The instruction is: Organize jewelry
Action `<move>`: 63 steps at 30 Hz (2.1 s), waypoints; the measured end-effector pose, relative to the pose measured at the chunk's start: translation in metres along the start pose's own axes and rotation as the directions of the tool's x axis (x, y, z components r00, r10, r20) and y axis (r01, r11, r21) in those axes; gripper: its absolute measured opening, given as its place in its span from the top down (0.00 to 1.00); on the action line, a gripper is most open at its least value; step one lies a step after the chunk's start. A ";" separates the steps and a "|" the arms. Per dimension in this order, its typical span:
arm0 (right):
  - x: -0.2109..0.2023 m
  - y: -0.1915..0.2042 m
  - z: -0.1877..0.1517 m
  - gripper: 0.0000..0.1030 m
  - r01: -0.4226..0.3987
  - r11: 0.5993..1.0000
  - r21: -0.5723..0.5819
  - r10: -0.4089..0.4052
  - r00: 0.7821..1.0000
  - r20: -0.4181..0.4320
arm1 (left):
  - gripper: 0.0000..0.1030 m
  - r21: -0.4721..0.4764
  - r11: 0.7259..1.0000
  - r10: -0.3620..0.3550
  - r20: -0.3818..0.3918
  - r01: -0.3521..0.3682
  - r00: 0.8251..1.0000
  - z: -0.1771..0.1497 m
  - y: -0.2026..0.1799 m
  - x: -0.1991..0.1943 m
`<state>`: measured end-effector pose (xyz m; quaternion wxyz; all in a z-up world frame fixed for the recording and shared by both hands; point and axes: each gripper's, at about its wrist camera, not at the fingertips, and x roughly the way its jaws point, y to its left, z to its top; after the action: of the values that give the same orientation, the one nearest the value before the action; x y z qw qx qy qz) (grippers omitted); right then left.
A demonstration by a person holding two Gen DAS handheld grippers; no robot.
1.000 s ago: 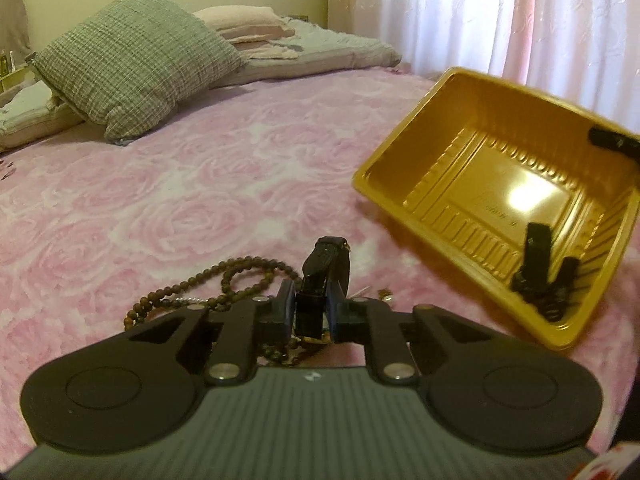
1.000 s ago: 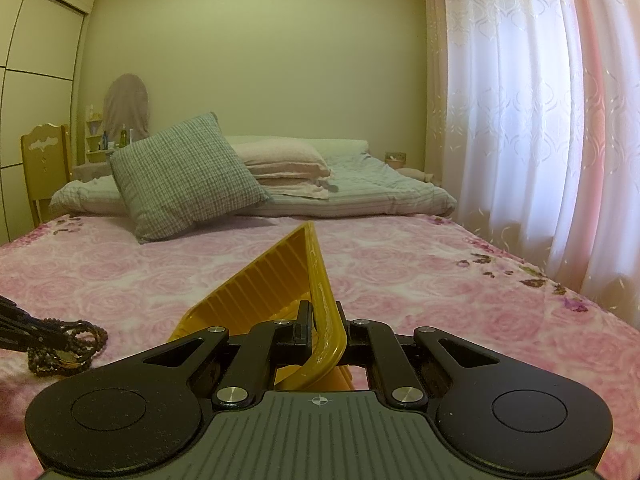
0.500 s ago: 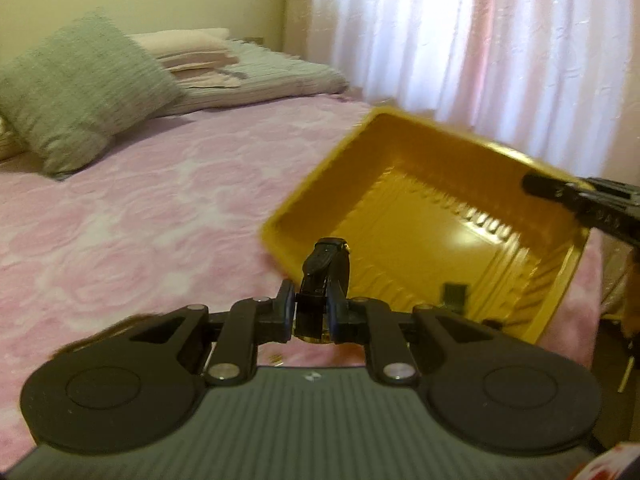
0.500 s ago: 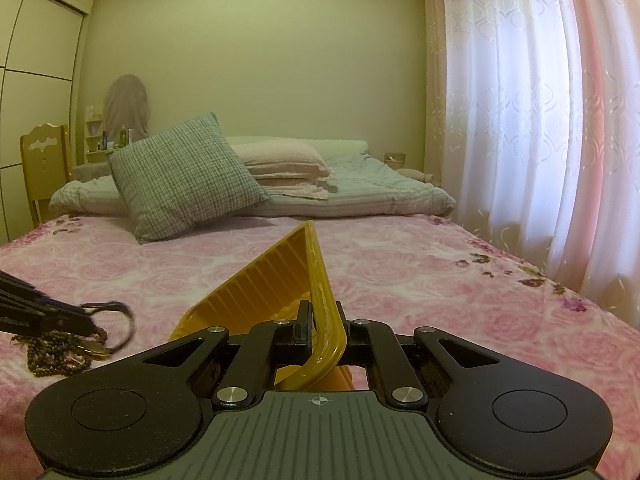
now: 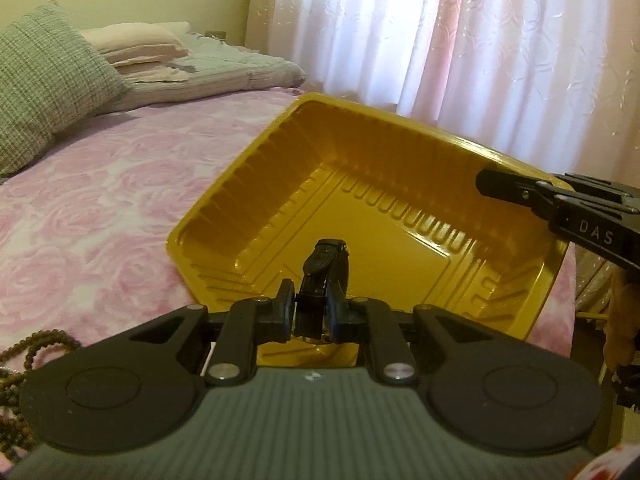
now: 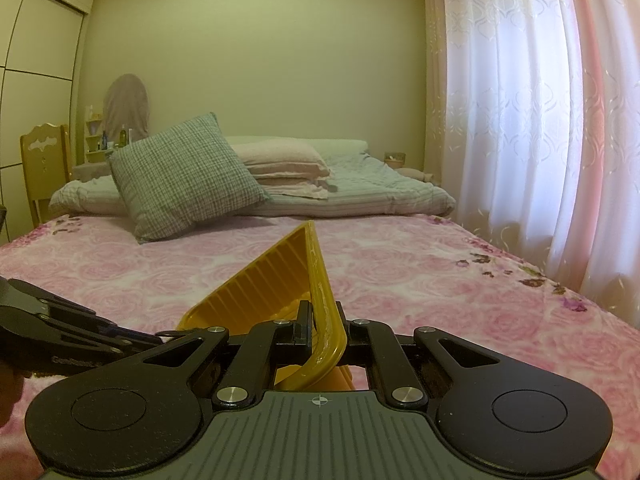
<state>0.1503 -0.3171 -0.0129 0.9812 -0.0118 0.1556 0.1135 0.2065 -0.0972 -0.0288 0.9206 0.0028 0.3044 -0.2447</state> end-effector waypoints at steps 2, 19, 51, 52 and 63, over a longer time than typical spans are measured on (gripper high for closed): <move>0.000 0.000 0.000 0.93 0.001 1.000 0.001 -0.001 1.000 -0.001 | 0.79 0.006 1.000 0.010 0.017 -0.010 1.000 0.000 0.001 -0.002; 0.000 0.000 -0.001 0.93 0.004 1.000 0.009 -0.004 1.000 -0.004 | 0.69 -0.135 0.927 0.349 -0.035 -0.350 0.937 -0.042 0.082 -0.067; 0.005 0.001 0.012 0.93 0.020 1.000 -0.007 -0.020 0.994 -0.110 | 0.69 -0.194 0.793 0.561 -0.136 -0.578 0.816 -0.083 0.162 -0.109; 0.006 0.002 0.014 0.92 0.021 1.000 -0.015 -0.022 0.993 -0.120 | 0.69 -0.193 0.791 0.564 -0.136 -0.580 0.815 -0.083 0.165 -0.109; 0.012 0.005 0.022 0.92 0.016 0.999 -0.040 -0.023 0.987 -0.161 | 0.69 -0.240 0.828 0.484 -0.153 -0.507 0.862 -0.066 0.189 -0.098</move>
<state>0.1674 -0.3083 0.0047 0.9660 -0.0412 0.2324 0.1055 0.1872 0.1236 -0.0544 0.9300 -0.0343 0.3630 0.0471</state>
